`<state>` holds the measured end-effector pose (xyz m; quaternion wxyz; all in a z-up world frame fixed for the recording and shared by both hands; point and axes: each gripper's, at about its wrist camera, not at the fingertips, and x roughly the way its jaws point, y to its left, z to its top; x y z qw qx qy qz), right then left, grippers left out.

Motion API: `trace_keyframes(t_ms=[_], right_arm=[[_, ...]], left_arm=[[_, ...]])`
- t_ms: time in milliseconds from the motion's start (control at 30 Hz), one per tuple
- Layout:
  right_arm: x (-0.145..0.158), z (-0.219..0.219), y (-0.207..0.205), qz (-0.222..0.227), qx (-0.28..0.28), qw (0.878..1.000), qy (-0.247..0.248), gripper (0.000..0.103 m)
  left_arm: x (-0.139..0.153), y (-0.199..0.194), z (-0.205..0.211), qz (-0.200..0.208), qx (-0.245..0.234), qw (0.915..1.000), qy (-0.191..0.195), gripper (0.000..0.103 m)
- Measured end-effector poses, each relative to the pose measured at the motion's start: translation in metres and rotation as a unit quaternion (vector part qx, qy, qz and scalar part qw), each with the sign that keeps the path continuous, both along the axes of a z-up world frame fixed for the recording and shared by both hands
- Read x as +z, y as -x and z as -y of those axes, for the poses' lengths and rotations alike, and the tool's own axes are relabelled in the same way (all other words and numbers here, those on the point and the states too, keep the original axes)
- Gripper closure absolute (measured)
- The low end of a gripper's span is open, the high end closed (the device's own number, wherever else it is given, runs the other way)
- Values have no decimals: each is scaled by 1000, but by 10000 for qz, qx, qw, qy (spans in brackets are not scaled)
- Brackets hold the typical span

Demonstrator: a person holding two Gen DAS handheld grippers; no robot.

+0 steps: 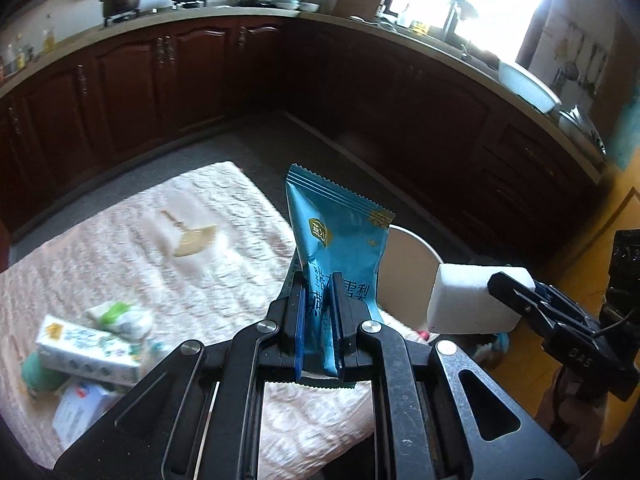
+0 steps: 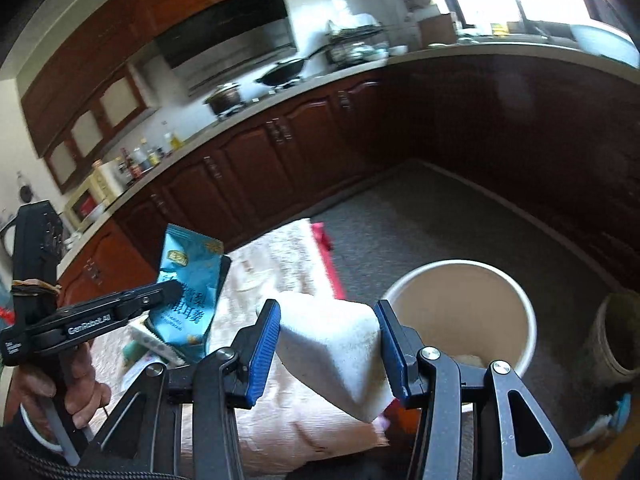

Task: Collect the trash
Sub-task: 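Carry the blue bag and white sponge to the bucket and release both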

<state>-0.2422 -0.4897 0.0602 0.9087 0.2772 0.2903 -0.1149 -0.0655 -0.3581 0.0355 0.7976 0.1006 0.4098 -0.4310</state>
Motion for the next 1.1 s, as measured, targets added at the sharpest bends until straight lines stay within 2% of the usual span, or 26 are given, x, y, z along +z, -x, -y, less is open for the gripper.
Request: trace_keyframes(t_ms=[167, 467, 1100], right_arm=[[-14, 25, 11, -192, -330, 9992, -98, 57], [-38, 55, 22, -649, -807, 9946, 11, 57], [-67, 73, 5, -1159, -1043, 9878, 32, 56]], left_arm=[[-11, 5, 32, -118, -147, 9998, -36, 95], [-26, 6, 82, -324, -270, 9991, 8, 95], [-69, -2, 131, -561, -313, 9978, -166, 95]])
